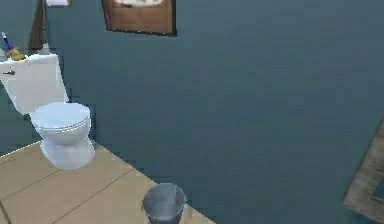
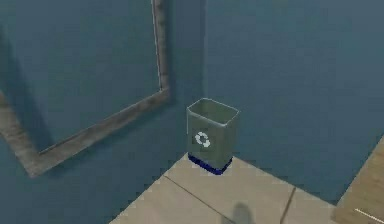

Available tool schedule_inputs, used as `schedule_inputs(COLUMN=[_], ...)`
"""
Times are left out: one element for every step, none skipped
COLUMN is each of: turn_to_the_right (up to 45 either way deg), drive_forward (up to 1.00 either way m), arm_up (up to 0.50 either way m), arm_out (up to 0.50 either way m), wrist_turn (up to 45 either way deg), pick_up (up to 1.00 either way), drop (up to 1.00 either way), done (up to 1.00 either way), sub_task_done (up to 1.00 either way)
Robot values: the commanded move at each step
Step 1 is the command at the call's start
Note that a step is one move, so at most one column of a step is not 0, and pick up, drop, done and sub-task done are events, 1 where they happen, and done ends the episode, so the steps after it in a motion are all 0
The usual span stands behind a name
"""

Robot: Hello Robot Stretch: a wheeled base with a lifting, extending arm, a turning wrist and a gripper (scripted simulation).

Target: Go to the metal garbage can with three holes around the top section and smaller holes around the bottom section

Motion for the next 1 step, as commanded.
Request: schedule_inputs(turn_to_the_right=[-45.0], drive_forward=[0.00], arm_up=[0.00], arm_out=[0.00], wrist_turn=[0.0], pick_up=[0.00], drop=[0.00], done=[0.00], sub_task_done=[0.00])
